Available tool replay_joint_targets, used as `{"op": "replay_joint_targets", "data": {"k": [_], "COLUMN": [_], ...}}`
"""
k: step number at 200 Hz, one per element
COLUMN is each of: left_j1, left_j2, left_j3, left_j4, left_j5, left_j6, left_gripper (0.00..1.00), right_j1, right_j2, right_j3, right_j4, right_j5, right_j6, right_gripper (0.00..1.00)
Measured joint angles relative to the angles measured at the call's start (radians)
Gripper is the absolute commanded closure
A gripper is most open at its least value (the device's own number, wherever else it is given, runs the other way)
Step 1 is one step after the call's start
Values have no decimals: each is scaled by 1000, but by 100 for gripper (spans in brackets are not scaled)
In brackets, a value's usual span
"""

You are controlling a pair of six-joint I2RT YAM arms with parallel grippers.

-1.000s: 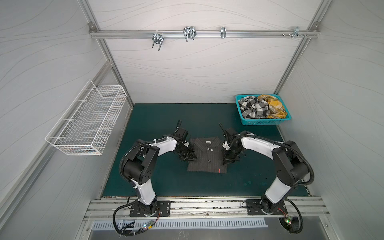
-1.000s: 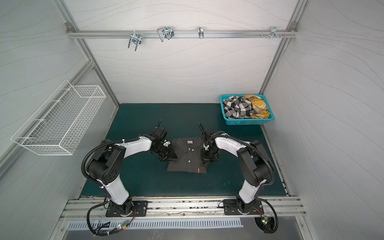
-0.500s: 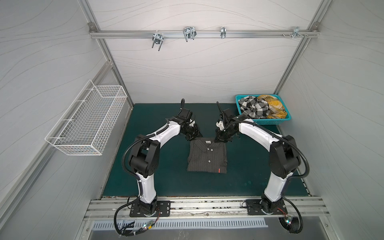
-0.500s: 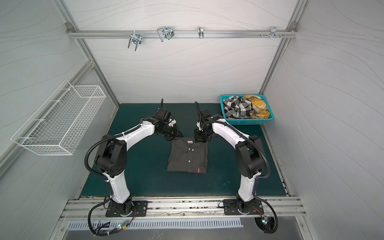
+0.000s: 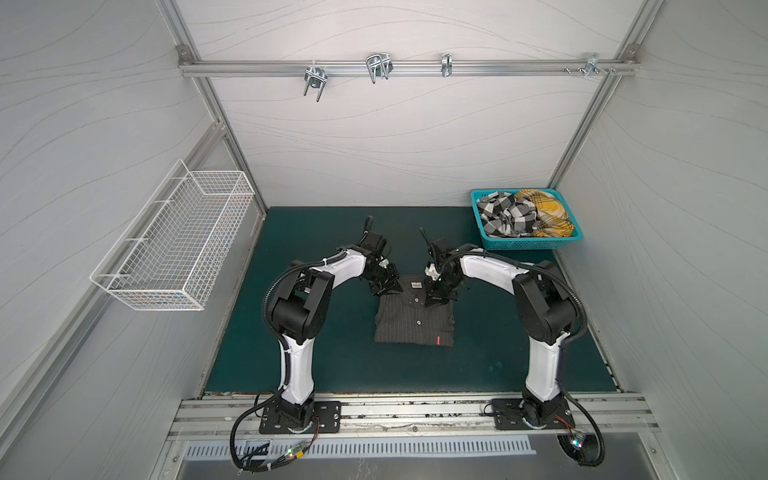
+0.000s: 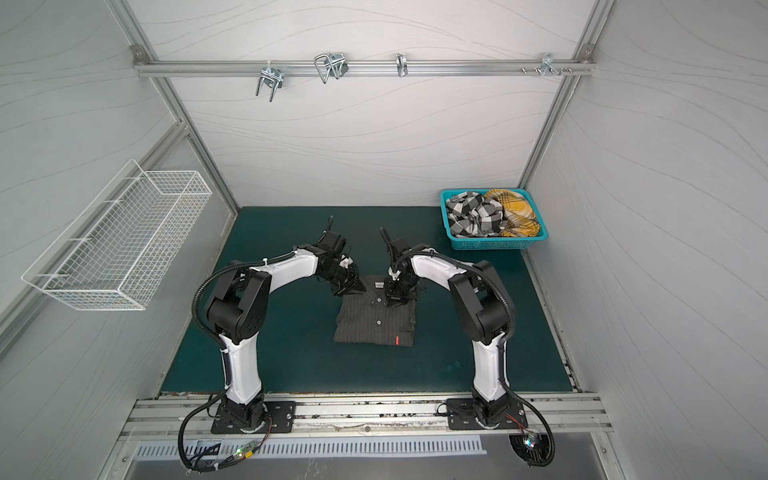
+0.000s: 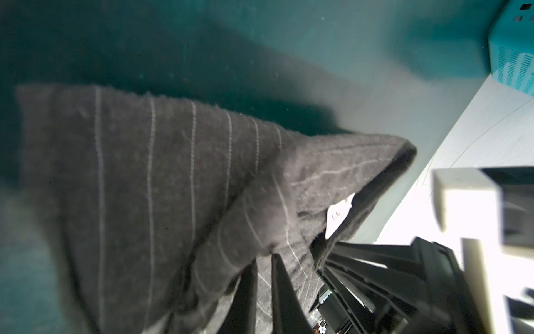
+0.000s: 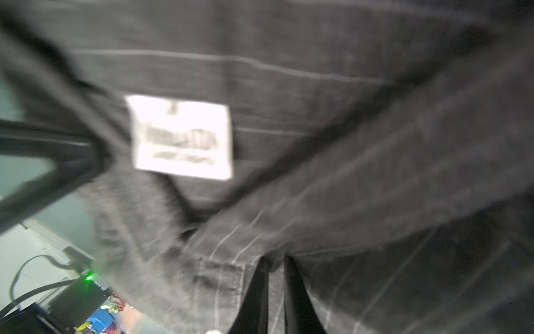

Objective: Fold and stack the long sleeve shirts

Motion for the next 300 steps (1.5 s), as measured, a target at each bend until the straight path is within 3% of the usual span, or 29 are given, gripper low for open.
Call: {"op": "replay_joint_targets", "data": {"k": [20,56,97,130,159,177,196,208,221,253,300], "left_j1": [0,0,0,0,27,97,194,236,247,246,225], "left_j2": [8,6,-66,-248,-474,-605,-678,-683,-663,-596,-510], "left_j3": [-2,-1,43,84,32,-69,-209,-300,-386,-493,-504], "left_j4": [6,6,-64,-113,-113,-102,-92,-88,-90,-61,62], "left_j5": [2,4,-29,-117,-178,-158,-117,-88,-47,33,82], "left_j6": [0,3,38,101,143,144,136,126,122,97,63], "left_gripper": [86,74,73,67,58,51,45,41,30,30,30], "right_j1": [-3,-3,-3,-10,-61,-140,-227,-259,-269,-270,-267], "right_j2": [6,4,-84,-254,-414,-499,-537,-533,-529,-495,-412], "right_j3": [1,10,10,0,-95,-211,-322,-372,-418,-476,-489], "right_j4": [2,-3,-22,-25,-9,19,42,54,66,98,151], "right_j5": [-3,-2,0,2,-4,-31,-88,-121,-151,-201,-226], "right_j6": [-1,-7,-11,-9,11,35,51,53,54,55,56], "right_gripper": [86,85,82,78,64,56,58,59,59,56,57]}}
